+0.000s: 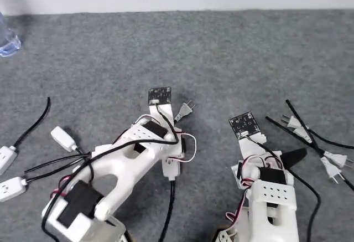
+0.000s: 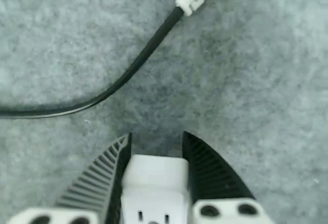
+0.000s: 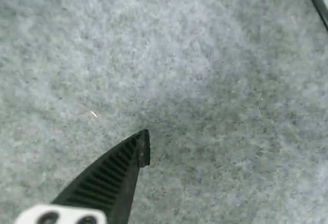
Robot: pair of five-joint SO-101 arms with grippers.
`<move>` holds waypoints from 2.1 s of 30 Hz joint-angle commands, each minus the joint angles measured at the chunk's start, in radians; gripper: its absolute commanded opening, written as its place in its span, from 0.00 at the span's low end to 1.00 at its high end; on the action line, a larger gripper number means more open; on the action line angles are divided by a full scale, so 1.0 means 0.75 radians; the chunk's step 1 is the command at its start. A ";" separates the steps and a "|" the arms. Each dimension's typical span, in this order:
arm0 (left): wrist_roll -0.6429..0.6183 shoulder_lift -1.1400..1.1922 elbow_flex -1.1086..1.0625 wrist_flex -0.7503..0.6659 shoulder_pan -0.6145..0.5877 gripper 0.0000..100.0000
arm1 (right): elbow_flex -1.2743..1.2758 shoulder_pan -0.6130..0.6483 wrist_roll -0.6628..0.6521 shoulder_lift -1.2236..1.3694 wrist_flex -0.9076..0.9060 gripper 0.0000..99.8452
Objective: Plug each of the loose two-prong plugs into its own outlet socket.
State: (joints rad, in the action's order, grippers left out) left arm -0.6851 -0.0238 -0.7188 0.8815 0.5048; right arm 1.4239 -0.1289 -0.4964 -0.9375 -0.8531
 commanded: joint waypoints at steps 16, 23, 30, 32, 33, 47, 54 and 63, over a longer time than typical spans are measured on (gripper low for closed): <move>1.671 -0.256 0.193 0.174 0.293 0.01 | -0.008 -0.028 -0.010 -0.015 0.028 0.64; 2.083 -0.256 0.081 0.225 0.270 0.01 | -0.020 -0.183 0.002 -0.015 0.103 0.64; 2.169 -0.115 0.089 0.076 0.270 0.01 | -0.020 -0.197 0.041 -0.017 0.114 0.64; 2.083 -0.020 0.091 -0.045 0.272 0.02 | -0.020 -0.197 0.041 -0.017 0.114 0.64; 2.021 0.018 0.091 -0.090 0.276 0.03 | -0.020 -0.197 0.041 -0.017 0.114 0.64; 1.999 0.080 0.271 0.078 0.282 0.14 | -0.023 -0.199 0.039 -0.017 0.114 0.64; 2.023 0.080 0.377 0.203 0.266 0.14 | -0.063 -0.445 0.129 -0.017 0.161 0.64; 1.655 0.092 0.379 0.033 0.299 0.15 | 0.020 -0.570 0.209 -0.285 0.157 0.64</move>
State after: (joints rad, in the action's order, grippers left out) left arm 0.7403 0.0529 -0.4780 0.9659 0.7196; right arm 1.4316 -0.5416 -0.3521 -1.0740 -0.7442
